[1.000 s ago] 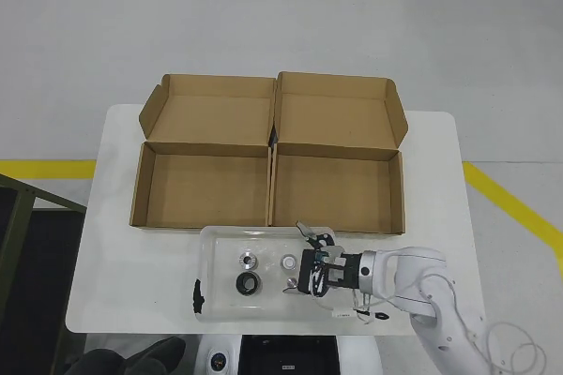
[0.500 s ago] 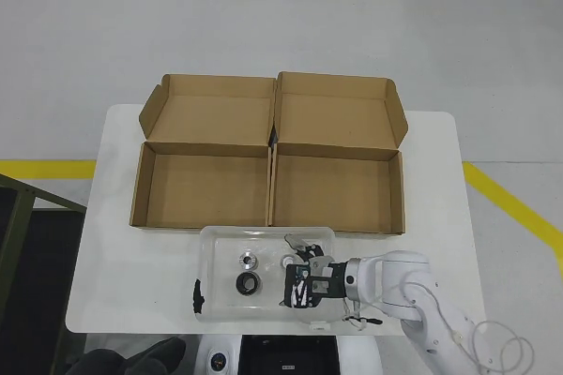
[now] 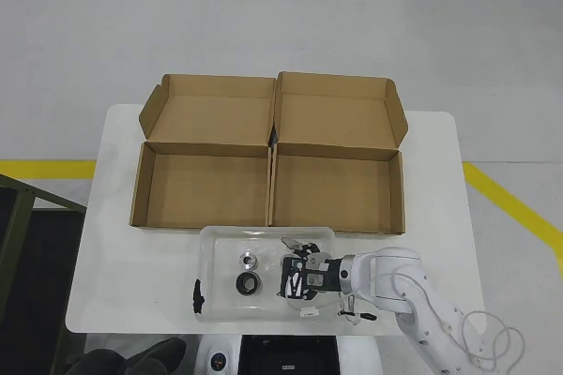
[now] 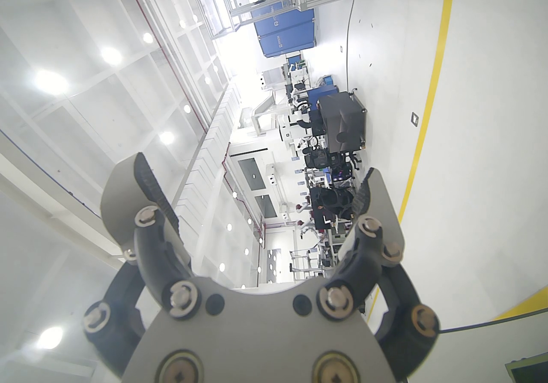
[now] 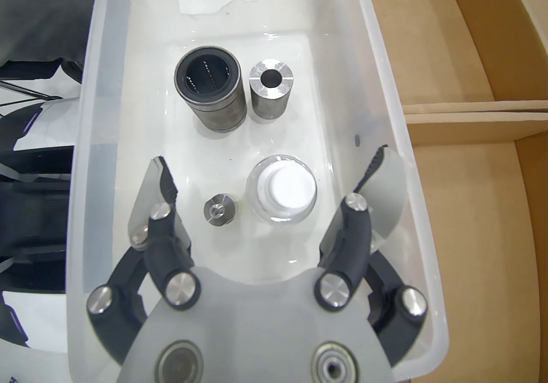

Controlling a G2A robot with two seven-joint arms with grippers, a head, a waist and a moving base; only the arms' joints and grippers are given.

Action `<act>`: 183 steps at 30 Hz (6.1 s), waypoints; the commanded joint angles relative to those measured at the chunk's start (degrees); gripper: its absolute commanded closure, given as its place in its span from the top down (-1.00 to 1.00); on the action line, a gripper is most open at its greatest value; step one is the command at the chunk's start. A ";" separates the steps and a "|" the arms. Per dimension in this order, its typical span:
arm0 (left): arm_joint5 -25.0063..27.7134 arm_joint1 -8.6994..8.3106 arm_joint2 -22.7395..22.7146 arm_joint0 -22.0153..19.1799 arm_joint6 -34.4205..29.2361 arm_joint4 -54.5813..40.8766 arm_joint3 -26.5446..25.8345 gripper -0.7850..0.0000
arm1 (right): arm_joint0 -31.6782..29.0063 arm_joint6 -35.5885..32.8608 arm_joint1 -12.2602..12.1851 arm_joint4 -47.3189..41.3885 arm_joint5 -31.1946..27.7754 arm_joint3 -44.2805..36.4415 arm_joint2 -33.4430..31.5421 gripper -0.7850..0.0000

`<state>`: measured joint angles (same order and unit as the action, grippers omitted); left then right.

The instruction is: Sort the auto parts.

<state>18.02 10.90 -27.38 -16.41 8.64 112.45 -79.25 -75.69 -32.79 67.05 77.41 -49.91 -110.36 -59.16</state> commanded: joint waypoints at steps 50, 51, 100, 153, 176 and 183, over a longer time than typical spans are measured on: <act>0.00 0.00 0.00 0.00 0.00 0.00 0.00 1.00 | 2.57 31.34 -1.54 -7.26 -0.83 -3.56 -4.41 -1.00; 0.00 0.00 0.00 0.00 0.00 0.00 0.00 1.00 | 2.56 32.23 -1.55 -7.36 -0.66 -3.49 -4.65 -1.00; 0.00 0.00 0.00 0.00 0.00 0.00 0.00 1.00 | 13.05 22.70 -1.14 -15.52 11.47 12.67 -6.64 -1.00; 0.00 0.00 0.00 0.00 0.00 0.00 0.00 1.00 | 28.52 16.38 3.22 -11.35 14.19 29.28 4.91 1.00; 0.00 0.00 0.00 0.00 0.00 0.00 0.00 1.00 | 12.66 5.10 -0.91 -12.17 4.29 1.59 -3.51 1.00; 0.00 0.00 0.00 0.00 0.00 0.00 0.00 1.00 | 6.77 1.12 -2.03 -11.08 2.07 -3.71 -3.91 1.00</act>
<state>18.02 10.90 -27.38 -16.41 8.64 112.45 -79.25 -68.21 -31.03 65.17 66.08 -47.51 -113.37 -63.13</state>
